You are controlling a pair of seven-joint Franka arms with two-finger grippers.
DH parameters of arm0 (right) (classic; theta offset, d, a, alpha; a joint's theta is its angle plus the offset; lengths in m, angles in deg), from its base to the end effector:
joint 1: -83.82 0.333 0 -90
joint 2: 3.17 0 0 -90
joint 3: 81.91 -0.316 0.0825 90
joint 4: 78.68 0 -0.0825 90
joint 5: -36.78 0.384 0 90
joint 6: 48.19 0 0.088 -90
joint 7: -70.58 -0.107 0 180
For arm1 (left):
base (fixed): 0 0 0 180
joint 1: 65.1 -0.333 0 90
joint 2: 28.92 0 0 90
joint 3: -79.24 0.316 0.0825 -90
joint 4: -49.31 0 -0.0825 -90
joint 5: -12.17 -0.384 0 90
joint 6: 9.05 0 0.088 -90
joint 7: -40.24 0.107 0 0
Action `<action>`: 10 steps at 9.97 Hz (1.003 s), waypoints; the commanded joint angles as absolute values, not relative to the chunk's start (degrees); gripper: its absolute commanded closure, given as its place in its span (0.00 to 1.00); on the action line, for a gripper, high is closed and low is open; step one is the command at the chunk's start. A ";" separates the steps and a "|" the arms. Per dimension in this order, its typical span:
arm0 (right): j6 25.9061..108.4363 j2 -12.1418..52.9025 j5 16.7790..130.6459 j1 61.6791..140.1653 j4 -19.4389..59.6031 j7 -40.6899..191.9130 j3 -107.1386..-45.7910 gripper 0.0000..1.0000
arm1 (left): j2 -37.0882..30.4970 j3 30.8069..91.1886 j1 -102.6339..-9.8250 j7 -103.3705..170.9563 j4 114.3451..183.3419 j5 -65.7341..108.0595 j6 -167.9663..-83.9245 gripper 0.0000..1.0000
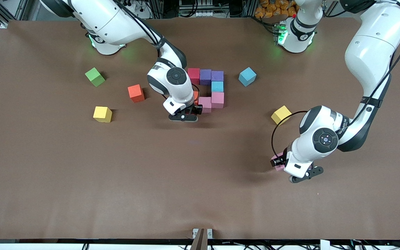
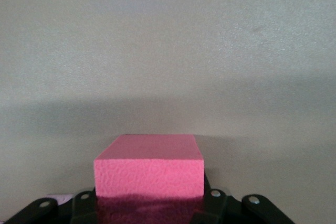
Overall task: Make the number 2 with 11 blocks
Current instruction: 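Set the magenta cube below the orange cube while the left gripper lifts pink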
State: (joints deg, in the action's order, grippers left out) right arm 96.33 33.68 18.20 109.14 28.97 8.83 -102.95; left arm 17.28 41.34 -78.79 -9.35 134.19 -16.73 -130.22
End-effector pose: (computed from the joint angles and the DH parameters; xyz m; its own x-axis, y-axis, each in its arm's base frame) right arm 0.4478 0.4565 0.1894 0.9965 -0.0821 0.0165 -0.0809 -0.9947 -0.0627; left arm 0.6881 -0.1882 0.2660 0.9446 0.3278 -0.0142 0.3281 -0.9441 0.0302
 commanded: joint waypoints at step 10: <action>86.94 23.04 16.04 106.07 29.95 12.54 -103.18 0.14 | 16.70 37.66 -75.40 -11.43 134.65 -17.18 -128.14 0.75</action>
State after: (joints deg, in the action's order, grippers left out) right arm 90.29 27.09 16.93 108.16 28.27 9.95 -102.76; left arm 17.29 37.60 -76.71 -10.05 134.39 -16.73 -129.01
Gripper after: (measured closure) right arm 0.137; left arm 0.361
